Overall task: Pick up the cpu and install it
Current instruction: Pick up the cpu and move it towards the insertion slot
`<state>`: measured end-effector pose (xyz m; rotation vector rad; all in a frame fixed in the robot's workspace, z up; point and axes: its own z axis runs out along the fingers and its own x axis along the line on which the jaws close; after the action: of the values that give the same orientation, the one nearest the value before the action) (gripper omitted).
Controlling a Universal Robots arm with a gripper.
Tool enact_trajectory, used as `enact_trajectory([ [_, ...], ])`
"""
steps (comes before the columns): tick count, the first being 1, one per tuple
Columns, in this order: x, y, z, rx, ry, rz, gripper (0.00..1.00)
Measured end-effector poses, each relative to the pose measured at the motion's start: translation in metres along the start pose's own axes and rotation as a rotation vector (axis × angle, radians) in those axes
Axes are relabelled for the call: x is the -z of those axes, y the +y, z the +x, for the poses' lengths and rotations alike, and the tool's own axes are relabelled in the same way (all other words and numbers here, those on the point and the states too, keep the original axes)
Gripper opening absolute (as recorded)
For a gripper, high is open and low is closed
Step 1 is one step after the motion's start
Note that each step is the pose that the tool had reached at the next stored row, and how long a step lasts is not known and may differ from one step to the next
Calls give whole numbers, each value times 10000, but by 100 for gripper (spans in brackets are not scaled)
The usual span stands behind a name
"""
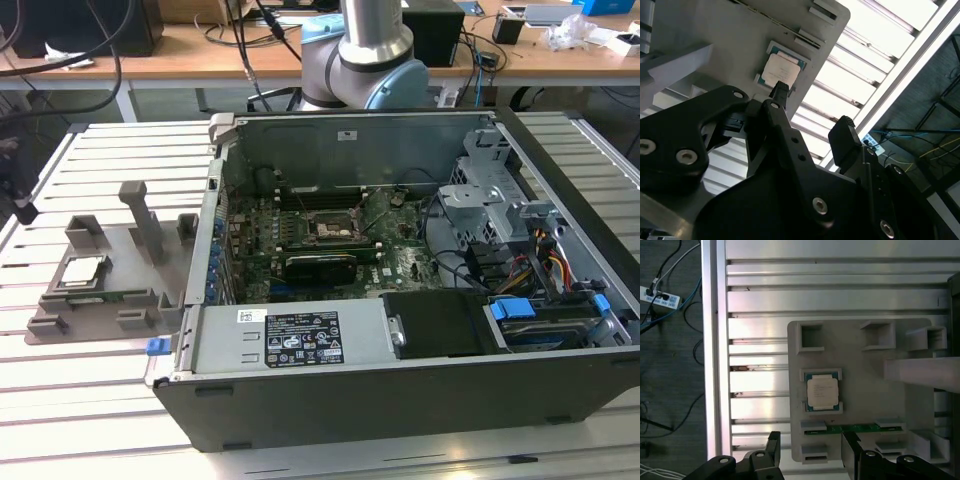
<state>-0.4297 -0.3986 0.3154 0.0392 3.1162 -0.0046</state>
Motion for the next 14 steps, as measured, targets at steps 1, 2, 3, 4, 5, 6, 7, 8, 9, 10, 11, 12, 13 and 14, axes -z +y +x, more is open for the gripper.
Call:
enact_trajectory([
  [1,-5,0,0,0,-1,-1,60],
  [2,-13,0,0,0,-1,-1,60],
  [3,-19,0,1,1,-1,-1,60],
  [4,-24,0,1,1,-1,0,60],
  [5,-30,0,1,1,-1,0,60],
  [6,-34,0,1,1,0,0,60],
  [7,-39,0,1,2,0,-1,60],
  [8,-45,0,1,2,0,0,60],
  [9,-49,0,1,1,-1,-1,60],
  [10,-62,1,1,2,0,-1,60],
  [11,-70,1,2,3,-1,-1,60],
  [12,-75,0,2,3,-1,-1,60],
  [13,-80,1,2,3,-1,-1,60],
  [14,-87,1,2,3,0,-1,60],
])
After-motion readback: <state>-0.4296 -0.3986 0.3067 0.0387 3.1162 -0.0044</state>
